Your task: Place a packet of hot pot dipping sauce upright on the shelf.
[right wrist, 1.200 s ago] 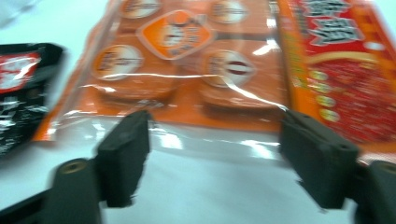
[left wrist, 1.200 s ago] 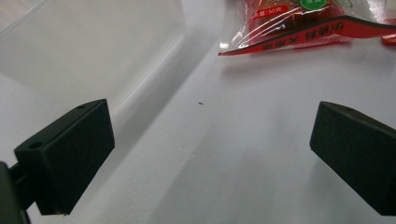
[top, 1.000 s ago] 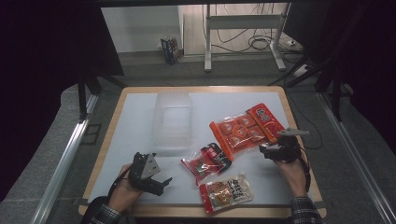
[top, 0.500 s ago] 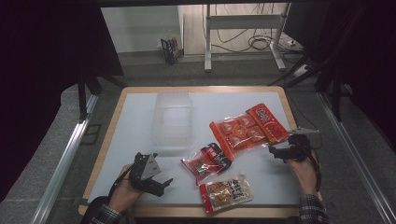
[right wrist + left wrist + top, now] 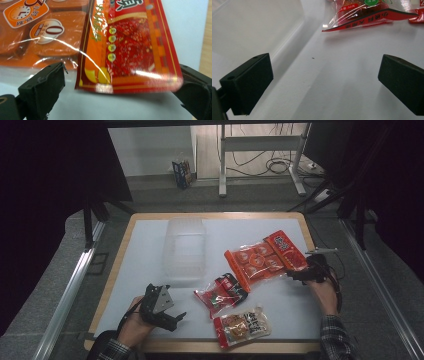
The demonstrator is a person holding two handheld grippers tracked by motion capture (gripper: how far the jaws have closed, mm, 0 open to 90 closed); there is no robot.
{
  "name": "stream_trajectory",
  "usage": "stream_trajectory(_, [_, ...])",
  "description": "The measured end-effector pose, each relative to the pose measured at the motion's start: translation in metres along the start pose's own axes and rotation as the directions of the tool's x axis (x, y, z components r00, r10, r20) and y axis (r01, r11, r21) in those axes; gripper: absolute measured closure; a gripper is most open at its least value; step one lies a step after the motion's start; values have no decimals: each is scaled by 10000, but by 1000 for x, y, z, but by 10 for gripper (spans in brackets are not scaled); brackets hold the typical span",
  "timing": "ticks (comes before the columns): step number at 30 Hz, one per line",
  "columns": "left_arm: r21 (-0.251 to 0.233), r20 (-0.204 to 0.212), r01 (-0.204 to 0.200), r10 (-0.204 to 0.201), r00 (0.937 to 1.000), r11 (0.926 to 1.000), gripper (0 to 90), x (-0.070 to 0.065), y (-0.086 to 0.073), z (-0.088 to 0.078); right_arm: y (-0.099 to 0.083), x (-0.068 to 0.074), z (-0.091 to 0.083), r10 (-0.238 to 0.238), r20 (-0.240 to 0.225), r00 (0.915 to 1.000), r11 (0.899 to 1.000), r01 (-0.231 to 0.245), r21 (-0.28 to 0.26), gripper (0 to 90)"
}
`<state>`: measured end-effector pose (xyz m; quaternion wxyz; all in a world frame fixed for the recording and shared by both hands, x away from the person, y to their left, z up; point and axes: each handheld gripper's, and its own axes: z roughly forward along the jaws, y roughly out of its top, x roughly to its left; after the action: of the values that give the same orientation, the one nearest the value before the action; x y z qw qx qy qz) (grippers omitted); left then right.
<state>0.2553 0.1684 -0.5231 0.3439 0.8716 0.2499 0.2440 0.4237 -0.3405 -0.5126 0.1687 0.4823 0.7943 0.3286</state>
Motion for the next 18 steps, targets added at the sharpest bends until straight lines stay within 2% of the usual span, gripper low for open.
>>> stream_trajectory(4, [-28, 27, 52, -52, 10000, 10000, 0, 0, 0, 1, 8, 1, 4, -81, -33, 10000, 9999, 81, 72, 32])
stream_trajectory(10, [99, 93, -154, 153, 9998, 9998, 0, -3, 0, 3, 20, 4, 7, -270, -171, 9995, 9996, 270, -19, 73])
stream_trajectory(12, [134, 94, -192, 190, 9998, 9997, 0, -3, 0, 3, 24, 5, 7, -306, -185, 9994, 9995, 305, -56, 131])
stream_trajectory(15, [201, 126, -271, 268, 9996, 9994, 0, -4, 0, 3, 31, 4, 6, -362, -227, 9991, 9992, 359, -151, 284])
stream_trajectory(16, [201, 126, -271, 268, 9996, 9994, 0, -4, 0, 3, 31, 4, 6, -362, -227, 9991, 9992, 359, -151, 284])
stream_trajectory(18, [231, 135, -323, 320, 9994, 9992, 0, -4, 0, 4, 39, 3, 7, -195, -621, 9979, 9998, 192, -58, 382])
